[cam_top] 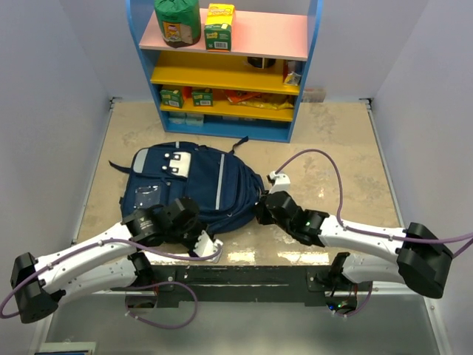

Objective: Pack the student bag
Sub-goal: Zip the student bag at the center of the board.

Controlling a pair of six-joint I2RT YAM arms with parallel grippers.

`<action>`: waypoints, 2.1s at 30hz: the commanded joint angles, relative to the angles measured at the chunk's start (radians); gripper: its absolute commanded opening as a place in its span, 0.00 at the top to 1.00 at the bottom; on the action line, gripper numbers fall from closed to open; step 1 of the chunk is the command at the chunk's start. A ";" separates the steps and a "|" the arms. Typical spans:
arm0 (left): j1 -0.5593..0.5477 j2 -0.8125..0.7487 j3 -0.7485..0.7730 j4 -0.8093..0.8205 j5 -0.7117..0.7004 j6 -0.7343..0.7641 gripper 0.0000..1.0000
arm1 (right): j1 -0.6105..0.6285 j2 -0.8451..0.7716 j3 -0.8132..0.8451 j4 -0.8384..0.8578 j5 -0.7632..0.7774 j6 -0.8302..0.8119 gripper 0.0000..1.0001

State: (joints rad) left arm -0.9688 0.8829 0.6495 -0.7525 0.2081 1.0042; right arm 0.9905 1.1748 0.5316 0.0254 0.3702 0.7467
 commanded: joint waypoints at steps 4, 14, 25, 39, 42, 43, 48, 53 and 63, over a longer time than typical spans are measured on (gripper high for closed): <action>0.001 -0.056 0.042 -0.156 -0.056 0.010 0.92 | -0.059 -0.090 0.059 -0.068 0.130 -0.046 1.00; 0.001 0.155 0.479 0.047 0.178 -0.453 0.00 | 0.019 -0.162 -0.067 0.045 -0.056 0.028 1.00; -0.059 0.353 0.337 0.308 0.013 -0.567 0.00 | 0.019 -0.224 -0.053 0.007 -0.030 0.036 1.00; -0.087 0.551 0.411 0.357 0.103 -0.431 0.00 | 0.020 -0.257 -0.065 -0.002 -0.077 0.051 1.00; -0.091 0.554 0.372 0.366 0.108 -0.397 0.03 | 0.020 -0.267 -0.055 -0.022 -0.073 0.046 1.00; -0.090 0.553 0.355 0.366 0.105 -0.391 0.11 | 0.022 -0.271 -0.056 -0.022 -0.071 0.048 1.00; -0.090 0.556 0.345 0.363 0.157 -0.397 0.54 | 0.020 -0.256 -0.068 -0.015 -0.077 0.051 1.00; -0.091 0.564 0.366 0.361 0.120 -0.411 1.00 | 0.020 -0.257 -0.059 -0.022 -0.067 0.049 1.00; -0.090 0.467 0.400 0.046 0.246 -0.270 1.00 | 0.019 -0.224 0.011 -0.203 0.021 0.051 1.00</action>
State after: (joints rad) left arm -1.0504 1.4349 1.0039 -0.4389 0.3019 0.6350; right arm 1.0241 0.9424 0.4675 -0.1120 0.2535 0.8009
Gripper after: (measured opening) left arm 0.050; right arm 0.034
